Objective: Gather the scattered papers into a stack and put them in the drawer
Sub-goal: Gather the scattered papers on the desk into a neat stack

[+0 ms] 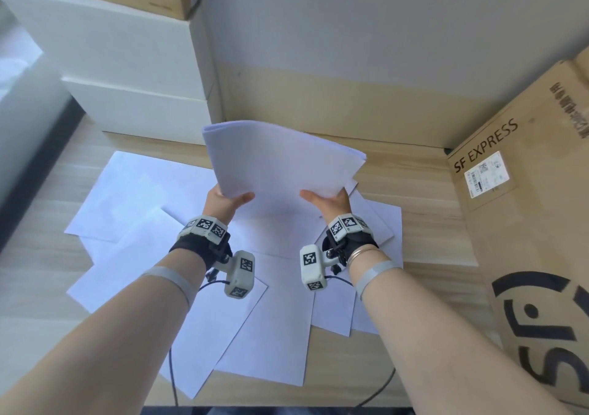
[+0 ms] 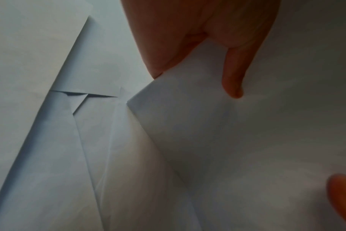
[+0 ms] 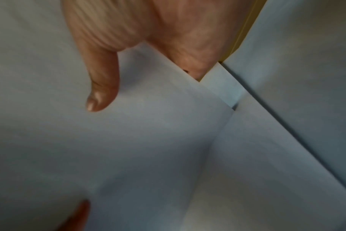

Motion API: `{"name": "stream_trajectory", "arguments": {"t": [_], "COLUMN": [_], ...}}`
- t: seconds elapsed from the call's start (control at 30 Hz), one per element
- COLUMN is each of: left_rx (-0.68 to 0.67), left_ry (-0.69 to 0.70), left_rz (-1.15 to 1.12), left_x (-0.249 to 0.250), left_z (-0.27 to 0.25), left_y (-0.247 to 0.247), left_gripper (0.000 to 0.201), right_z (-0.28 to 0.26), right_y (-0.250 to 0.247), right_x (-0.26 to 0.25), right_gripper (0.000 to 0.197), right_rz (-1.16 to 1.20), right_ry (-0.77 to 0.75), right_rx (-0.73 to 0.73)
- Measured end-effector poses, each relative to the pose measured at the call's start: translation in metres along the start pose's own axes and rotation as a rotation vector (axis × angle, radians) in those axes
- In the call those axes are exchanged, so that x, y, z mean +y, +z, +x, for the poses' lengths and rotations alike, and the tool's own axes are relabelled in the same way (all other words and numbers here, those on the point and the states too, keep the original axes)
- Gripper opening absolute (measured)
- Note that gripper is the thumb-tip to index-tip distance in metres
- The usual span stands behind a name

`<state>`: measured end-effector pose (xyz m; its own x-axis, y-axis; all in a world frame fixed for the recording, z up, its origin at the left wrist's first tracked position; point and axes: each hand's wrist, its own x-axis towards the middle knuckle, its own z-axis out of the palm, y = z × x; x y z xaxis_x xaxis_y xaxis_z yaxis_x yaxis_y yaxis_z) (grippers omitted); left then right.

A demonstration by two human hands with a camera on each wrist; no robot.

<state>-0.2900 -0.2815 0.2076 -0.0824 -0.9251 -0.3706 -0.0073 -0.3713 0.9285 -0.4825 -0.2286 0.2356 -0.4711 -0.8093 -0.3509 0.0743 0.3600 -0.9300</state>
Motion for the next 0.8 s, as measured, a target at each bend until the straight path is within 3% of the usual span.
{"name": "stream_trajectory", "arguments": {"t": [0.17,0.3,0.4,0.5,0.6,0.8], "left_rx": [0.057,-0.025,-0.007,0.045,0.019,-0.099], "left_ry": [-0.01,-0.042,-0.105,-0.208,-0.225,-0.17], "left_rz": [0.03,0.098,0.317,0.69,1.033,1.2], "left_x": [0.003,0.006,-0.005,-0.023,-0.035,-0.052], "left_z": [0.001,-0.001,0.002,0.005,0.0,-0.014], "left_y": [0.005,0.002,-0.022,-0.058,-0.079,-0.093], "left_gripper": [0.026,0.024,0.032,0.055,0.068,0.062], "right_z": [0.003,0.012,0.017,0.019,0.018,0.013], "right_y": [0.006,0.003,-0.006,-0.017,-0.022,-0.021], "right_x": [0.006,0.0,-0.003,-0.003,0.001,0.015], "right_gripper": [0.025,0.026,0.029,0.03,0.03,0.029], "right_rz": [-0.131,-0.211,-0.326,-0.354,-0.364,-0.346], "right_ry": [0.043,-0.015,-0.015,-0.002,0.012,0.016], "right_rx": [0.023,0.091,0.068,0.072,0.091,0.123]}}
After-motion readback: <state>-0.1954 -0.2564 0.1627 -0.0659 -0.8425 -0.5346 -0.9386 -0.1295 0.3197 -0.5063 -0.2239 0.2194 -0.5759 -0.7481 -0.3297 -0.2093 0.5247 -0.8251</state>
